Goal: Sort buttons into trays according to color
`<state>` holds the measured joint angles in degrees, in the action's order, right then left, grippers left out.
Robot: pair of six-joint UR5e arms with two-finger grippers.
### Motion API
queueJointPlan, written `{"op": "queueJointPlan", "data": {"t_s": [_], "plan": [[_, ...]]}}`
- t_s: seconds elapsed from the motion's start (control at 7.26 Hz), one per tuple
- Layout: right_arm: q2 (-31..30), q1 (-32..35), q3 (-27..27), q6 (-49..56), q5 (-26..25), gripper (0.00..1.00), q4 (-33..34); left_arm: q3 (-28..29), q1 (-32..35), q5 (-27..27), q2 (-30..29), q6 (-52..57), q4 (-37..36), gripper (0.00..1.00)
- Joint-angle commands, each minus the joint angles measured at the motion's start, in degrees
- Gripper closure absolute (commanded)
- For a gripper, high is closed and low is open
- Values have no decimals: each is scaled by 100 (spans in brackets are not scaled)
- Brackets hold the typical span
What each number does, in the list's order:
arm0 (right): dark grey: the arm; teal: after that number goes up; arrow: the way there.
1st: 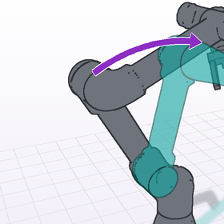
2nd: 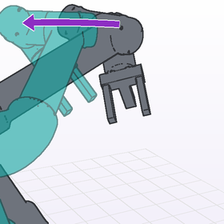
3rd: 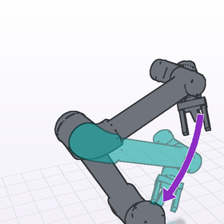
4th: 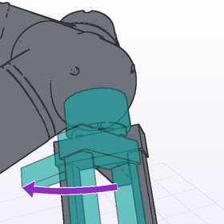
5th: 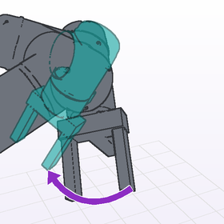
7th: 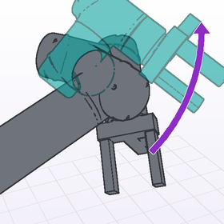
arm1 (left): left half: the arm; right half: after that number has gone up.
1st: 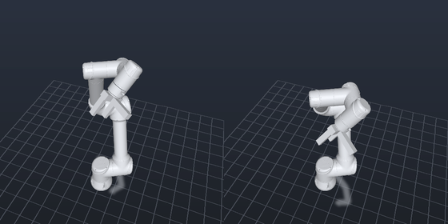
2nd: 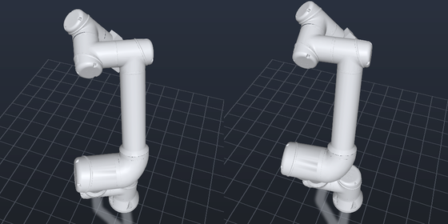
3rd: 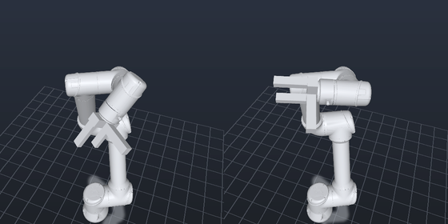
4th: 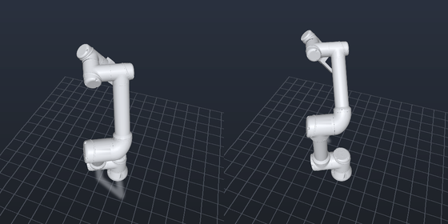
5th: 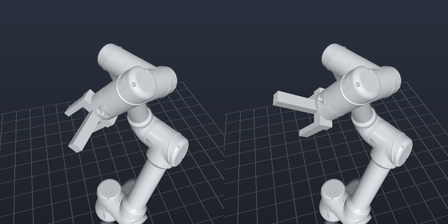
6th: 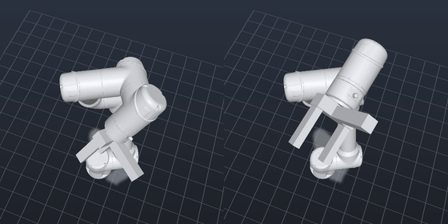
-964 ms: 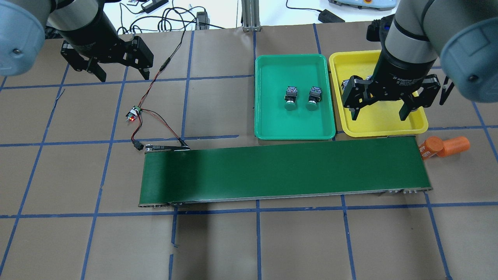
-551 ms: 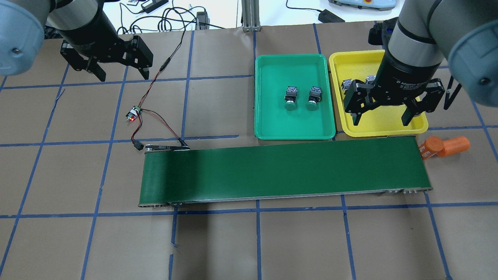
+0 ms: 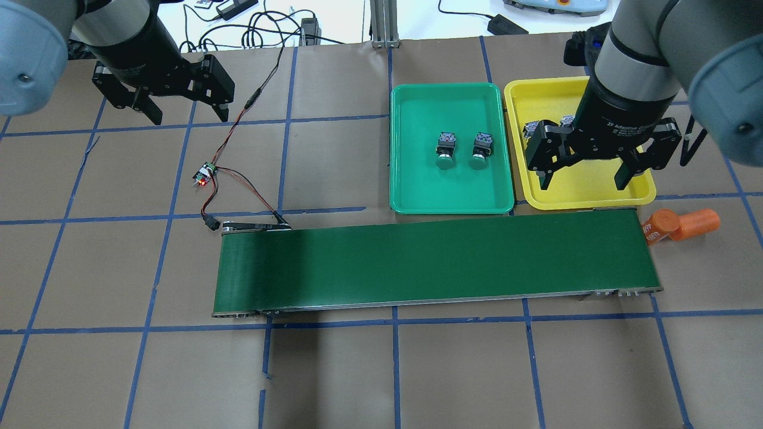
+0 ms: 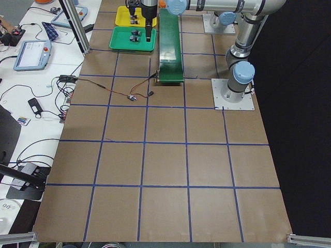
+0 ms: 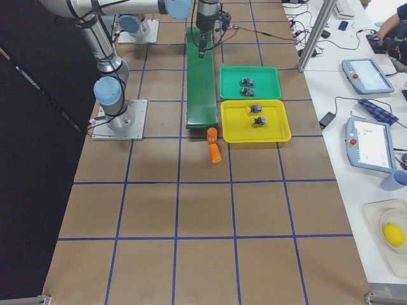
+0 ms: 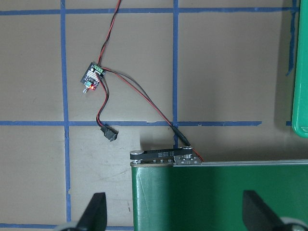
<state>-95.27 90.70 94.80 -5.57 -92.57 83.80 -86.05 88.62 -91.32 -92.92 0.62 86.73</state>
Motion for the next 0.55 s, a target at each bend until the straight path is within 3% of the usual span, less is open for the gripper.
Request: {"op": "queueJointPlan", "data": {"t_s": [0.0, 0.41], "plan": [[8, 0, 3, 3, 2, 0, 84, 0, -3, 0, -7, 0, 2, 0], [52, 9, 12, 109, 2, 0, 461, 0, -3, 0, 2, 0, 2, 0]]}}
